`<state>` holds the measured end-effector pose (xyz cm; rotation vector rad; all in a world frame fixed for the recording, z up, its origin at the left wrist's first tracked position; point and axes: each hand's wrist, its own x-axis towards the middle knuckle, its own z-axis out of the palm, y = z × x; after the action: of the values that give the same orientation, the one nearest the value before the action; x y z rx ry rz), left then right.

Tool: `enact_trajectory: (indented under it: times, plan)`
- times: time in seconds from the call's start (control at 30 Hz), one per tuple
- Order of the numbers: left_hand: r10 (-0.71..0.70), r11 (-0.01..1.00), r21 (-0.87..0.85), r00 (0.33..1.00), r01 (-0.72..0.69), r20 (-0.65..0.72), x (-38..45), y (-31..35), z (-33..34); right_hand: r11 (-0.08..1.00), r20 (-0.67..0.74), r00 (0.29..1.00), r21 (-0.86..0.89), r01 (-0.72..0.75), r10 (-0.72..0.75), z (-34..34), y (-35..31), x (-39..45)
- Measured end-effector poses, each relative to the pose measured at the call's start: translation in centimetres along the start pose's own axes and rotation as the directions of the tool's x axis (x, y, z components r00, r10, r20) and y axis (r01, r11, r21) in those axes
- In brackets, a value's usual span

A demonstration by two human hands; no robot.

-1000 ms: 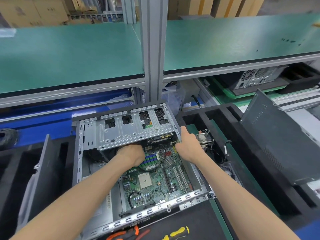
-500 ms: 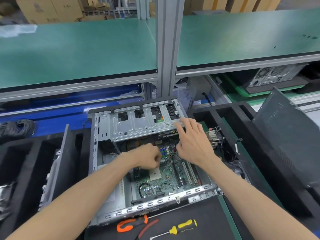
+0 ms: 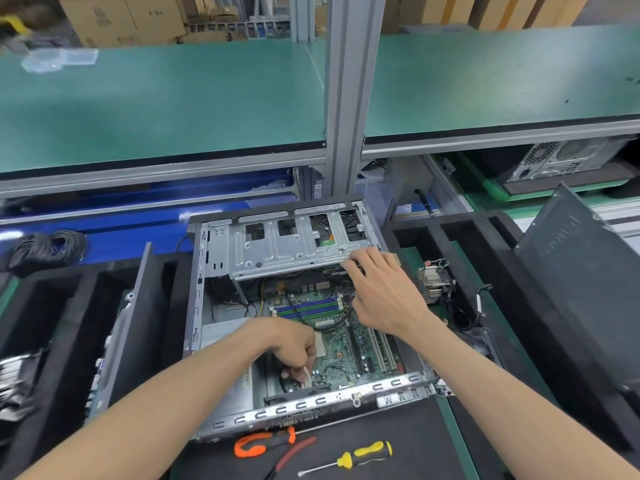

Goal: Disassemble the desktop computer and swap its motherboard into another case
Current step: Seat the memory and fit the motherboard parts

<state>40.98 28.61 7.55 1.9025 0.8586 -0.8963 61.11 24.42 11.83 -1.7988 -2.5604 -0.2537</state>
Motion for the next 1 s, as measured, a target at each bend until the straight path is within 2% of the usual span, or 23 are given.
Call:
enact_trajectory:
  times: [0.07,0.2,0.37,0.6,0.83,1.0]
  plan:
    - [0.024,0.998,-0.058,0.999,-0.026,-0.027,-0.2,0.6,-0.3,0.998,0.018,0.998,-0.001,0.057,-0.057,0.0,-0.1,0.0]
    - [0.072,0.993,-0.087,0.988,-0.085,-0.138,0.1,1.6,-0.1,0.983,0.150,0.972,0.044,0.177,-0.182,0.1,-0.2,0.1]
    - [0.089,0.986,-0.101,0.937,-0.130,-0.337,1.2,1.5,1.4,0.983,0.227,0.959,0.100,0.152,-0.172,-0.4,-0.2,0.4]
    - [0.030,0.974,-0.166,0.820,-0.151,-0.571,-0.2,1.8,1.9,0.986,0.205,0.968,0.113,0.120,-0.142,0.0,-0.2,0.4]
    - [-0.020,0.970,-0.188,0.721,-0.154,-0.692,-2.8,1.9,3.7,0.975,0.146,0.971,0.143,0.169,-0.189,0.0,0.0,0.2]
    - [-0.022,0.992,-0.092,0.611,-0.083,-0.792,-3.8,2.7,5.8,0.960,0.104,0.973,0.211,0.183,-0.208,-0.1,-0.1,-1.0]
